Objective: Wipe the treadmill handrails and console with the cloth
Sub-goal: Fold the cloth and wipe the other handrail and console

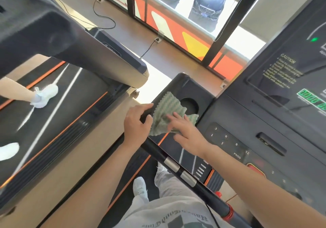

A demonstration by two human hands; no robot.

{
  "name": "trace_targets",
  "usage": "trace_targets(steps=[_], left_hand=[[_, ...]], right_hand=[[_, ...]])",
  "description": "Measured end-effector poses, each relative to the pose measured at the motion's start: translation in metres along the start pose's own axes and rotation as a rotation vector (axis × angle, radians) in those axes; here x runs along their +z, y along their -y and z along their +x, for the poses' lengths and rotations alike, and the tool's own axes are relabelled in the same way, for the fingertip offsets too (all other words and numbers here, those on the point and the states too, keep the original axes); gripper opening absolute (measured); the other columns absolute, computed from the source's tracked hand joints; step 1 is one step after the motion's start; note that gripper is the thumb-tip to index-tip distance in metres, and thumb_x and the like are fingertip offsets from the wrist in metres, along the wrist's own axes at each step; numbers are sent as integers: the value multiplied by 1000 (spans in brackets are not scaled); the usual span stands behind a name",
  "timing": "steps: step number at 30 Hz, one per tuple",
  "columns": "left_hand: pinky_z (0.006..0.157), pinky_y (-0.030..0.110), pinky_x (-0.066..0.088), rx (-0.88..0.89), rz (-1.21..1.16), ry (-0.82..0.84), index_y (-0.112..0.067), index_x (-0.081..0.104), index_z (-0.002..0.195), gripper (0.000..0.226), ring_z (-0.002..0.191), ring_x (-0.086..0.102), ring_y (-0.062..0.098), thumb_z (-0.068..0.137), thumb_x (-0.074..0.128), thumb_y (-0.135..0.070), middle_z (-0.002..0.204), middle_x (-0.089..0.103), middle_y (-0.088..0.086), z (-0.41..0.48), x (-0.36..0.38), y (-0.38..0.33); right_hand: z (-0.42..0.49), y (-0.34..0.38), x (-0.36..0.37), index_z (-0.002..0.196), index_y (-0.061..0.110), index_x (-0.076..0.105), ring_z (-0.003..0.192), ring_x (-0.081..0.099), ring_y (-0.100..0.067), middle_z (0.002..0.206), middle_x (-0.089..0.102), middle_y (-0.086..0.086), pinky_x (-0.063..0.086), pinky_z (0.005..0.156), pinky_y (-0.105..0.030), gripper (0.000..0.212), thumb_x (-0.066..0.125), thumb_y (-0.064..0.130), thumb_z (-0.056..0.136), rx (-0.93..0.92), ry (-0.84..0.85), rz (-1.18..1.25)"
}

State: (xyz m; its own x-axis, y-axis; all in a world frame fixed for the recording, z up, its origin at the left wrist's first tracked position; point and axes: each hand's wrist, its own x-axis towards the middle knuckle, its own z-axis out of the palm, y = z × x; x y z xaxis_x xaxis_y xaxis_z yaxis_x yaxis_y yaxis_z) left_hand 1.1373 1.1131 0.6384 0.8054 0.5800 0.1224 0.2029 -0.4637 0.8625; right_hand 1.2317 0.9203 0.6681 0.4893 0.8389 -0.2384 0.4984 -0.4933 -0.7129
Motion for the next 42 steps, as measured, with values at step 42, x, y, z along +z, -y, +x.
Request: trace_targets(steps=[42], left_hand=[[91, 46, 56, -118, 310, 449, -22, 42, 151, 69, 111, 66, 25, 92, 65, -49, 128, 68, 5, -19, -50, 34]], right_hand=[[79, 21, 37, 155, 29, 35, 153, 15, -31, 164, 28, -5, 7, 124, -55, 68, 61, 46, 95, -252, 61, -577]])
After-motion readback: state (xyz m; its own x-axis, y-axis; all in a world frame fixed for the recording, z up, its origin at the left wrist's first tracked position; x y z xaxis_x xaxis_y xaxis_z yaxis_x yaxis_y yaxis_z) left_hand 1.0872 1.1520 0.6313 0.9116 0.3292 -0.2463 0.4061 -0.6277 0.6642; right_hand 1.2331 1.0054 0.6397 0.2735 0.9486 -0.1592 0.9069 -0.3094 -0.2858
